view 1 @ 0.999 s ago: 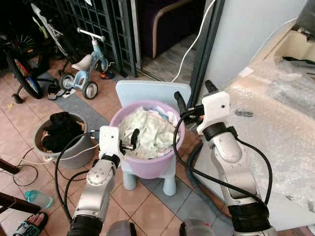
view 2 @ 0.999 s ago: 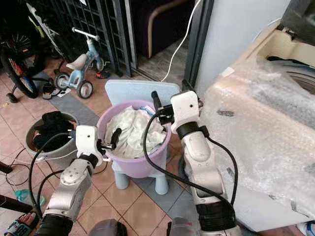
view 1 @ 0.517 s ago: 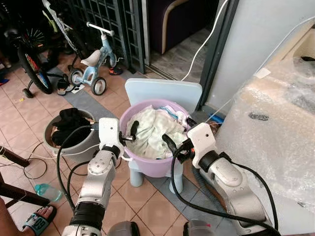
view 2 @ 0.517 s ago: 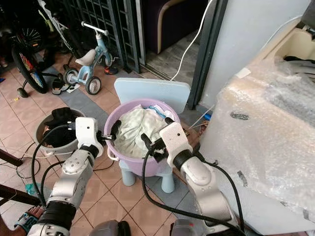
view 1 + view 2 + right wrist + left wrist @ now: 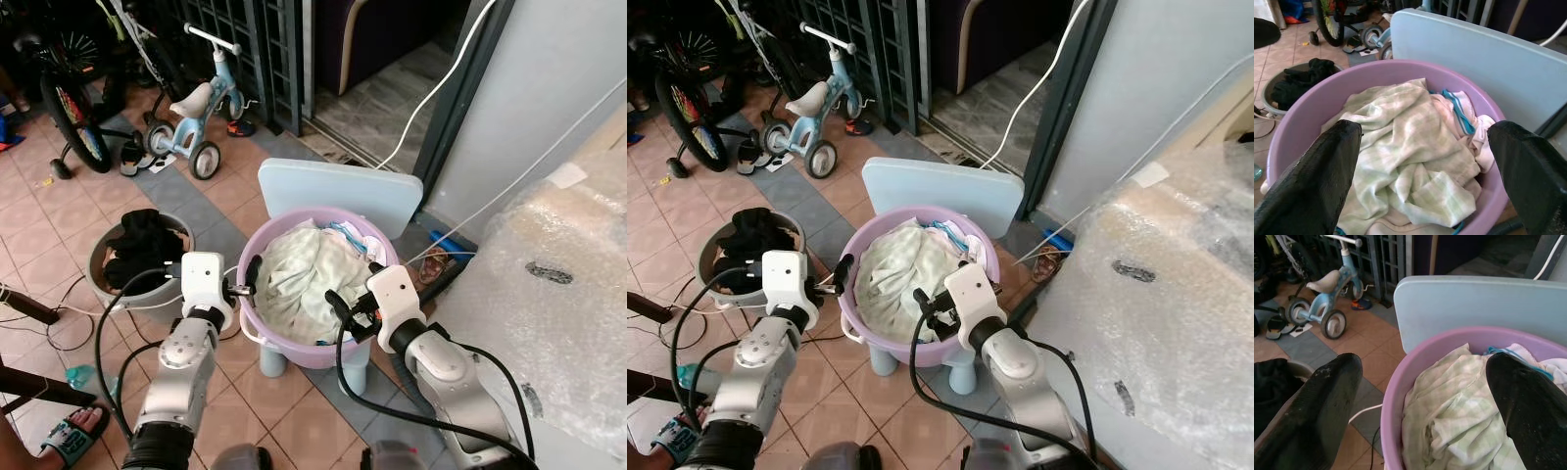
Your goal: Clothes washing
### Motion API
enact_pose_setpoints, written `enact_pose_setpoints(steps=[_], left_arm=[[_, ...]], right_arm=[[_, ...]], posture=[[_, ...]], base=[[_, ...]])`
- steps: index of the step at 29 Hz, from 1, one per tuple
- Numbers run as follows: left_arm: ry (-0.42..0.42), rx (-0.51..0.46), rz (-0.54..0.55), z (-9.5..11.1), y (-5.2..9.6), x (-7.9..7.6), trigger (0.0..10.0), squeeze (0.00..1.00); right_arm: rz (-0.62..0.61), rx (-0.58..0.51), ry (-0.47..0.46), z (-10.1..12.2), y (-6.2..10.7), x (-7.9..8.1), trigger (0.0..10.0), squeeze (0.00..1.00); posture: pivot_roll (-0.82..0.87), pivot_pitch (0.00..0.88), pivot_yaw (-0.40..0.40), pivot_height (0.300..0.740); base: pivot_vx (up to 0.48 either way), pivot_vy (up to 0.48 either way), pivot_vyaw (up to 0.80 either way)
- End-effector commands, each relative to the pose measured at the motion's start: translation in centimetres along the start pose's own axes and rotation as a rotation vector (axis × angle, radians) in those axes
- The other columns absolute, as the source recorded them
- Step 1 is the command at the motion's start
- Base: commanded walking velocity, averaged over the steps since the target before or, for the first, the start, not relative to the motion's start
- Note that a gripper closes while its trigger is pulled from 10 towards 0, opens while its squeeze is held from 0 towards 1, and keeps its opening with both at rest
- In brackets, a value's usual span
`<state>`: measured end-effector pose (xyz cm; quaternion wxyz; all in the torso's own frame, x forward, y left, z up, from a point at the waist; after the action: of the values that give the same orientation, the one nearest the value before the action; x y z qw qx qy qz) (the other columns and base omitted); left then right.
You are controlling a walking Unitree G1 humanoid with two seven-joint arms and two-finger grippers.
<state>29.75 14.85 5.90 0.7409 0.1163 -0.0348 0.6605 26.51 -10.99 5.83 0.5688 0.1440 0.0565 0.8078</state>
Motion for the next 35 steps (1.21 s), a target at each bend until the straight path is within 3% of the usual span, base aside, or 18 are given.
enact_pose_setpoints(steps=[1, 3, 9, 11, 15, 19, 21, 24, 29, 30, 31, 32, 33, 35], left_arm=[[0.008, 0.001, -0.016, 0.0, 0.4, -0.6, 10.0, 0.0], [0.002, 0.018, -0.01, -0.2, 0.7, -0.5, 10.0, 0.0], [0.015, 0.107, 0.0, -1.7, 3.2, 0.1, 10.0, 0.0], [0.02, 0.172, -0.089, -2.7, 5.1, -0.1, 10.0, 0.0], [-0.042, 0.201, -0.12, -2.9, 7.3, 0.8, 10.0, 0.0], [-0.088, 0.245, -0.076, -2.8, 10.3, 2.6, 10.0, 0.0], [-0.112, 0.267, -0.035, -2.5, 11.6, 3.6, 10.0, 0.0], [-0.125, 0.266, -0.029, -2.2, 11.9, 3.8, 10.0, 0.0], [-0.138, 0.232, -0.082, -0.8, 11.6, 2.7, 10.0, 0.0], [-0.136, 0.226, -0.093, -0.6, 11.5, 2.5, 10.0, 0.0], [-0.135, 0.218, -0.113, -0.2, 11.2, 2.1, 10.0, 0.0], [-0.133, 0.214, -0.117, -0.1, 11.1, 2.0, 10.0, 0.0], [-0.132, 0.214, -0.117, -0.1, 10.9, 2.0, 10.0, 0.0], [-0.131, 0.214, -0.113, -0.1, 10.6, 2.0, 10.0, 0.0]], right_arm=[[-0.069, 0.03, -0.045, -1.1, 0.5, -1.3, 10.0, 0.0], [-0.088, 0.043, -0.081, -1.7, 0.8, -1.4, 10.0, 0.0], [-0.066, 0.095, -0.072, -3.5, 1.3, -0.3, 10.0, 0.0], [-0.048, 0.114, -0.079, -3.6, 0.8, 0.1, 10.0, 0.0], [-0.023, 0.139, -0.1, -3.6, 0.3, 0.8, 10.0, 0.0], [0.006, 0.159, -0.095, -3.5, -1.6, 1.4, 10.0, 0.0], [0.018, 0.171, -0.08, -3.0, -3.7, 1.8, 10.0, 0.0], [0.012, 0.175, -0.081, -2.6, -4.8, 2.0, 10.0, 0.0], [-0.011, 0.189, -0.088, -1.6, -7.2, 2.4, 10.0, 0.0], [-0.022, 0.203, -0.094, -1.6, -7.5, 2.3, 8.9, 0.0], [-0.061, 0.232, -0.111, -1.8, -7.9, 1.8, 4.9, 0.0], [-0.072, 0.246, -0.128, -2.0, -7.9, 1.6, 3.1, 0.0], [-0.096, 0.273, -0.137, -2.5, -7.8, 1.2, 0.0, 0.0], [-0.133, 0.317, -0.145, -3.4, -7.5, 0.5, 0.0, 0.0]], posture=[[-0.09, 0.129, 0.055, 0.74], [-0.09, 0.131, 0.059, 0.74], [-0.04, 0.164, 0.057, 0.74], [0.0, 0.198, 0.048, 0.74], [0.07, 0.247, 0.04, 0.74], [0.14, 0.288, 0.045, 0.74], [0.18, 0.31, 0.048, 0.74], [0.19, 0.317, 0.046, 0.74], [0.19, 0.33, 0.051, 0.74], [0.19, 0.329, 0.05, 0.74], [0.19, 0.327, 0.05, 0.74], [0.18, 0.325, 0.049, 0.74], [0.18, 0.323, 0.047, 0.74], [0.17, 0.319, 0.042, 0.74]], base=[[0.274, 0.0, 0.0], [0.0, 0.0, 0.0], [0.0, 0.0, 0.0], [0.0, 0.0, 0.0], [0.0, 0.0, 0.0], [0.0, 0.0, 0.0], [0.0, 0.0, 0.0], [0.0, 0.0, 0.0], [0.0, 0.0, 0.0], [0.0, 0.0, 0.0], [0.0, 0.0, 0.0], [0.0, 0.0, 0.0], [0.0, 0.0, 0.0], [0.0, 0.0, 0.0]])
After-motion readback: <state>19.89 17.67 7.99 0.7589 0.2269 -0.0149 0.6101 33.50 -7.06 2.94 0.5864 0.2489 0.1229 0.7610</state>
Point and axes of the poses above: a point about 5 cm out from each wrist's last joint towards the gripper, its own y axis pointing back from the gripper into the wrist, its own z axis along the axis of the wrist's last joint, x = y × z, the point moved 2 cm from there along -y, pointing out of the wrist towards the gripper, and after that the axes turned 15 degrees about -y, right-handed, at the moved point
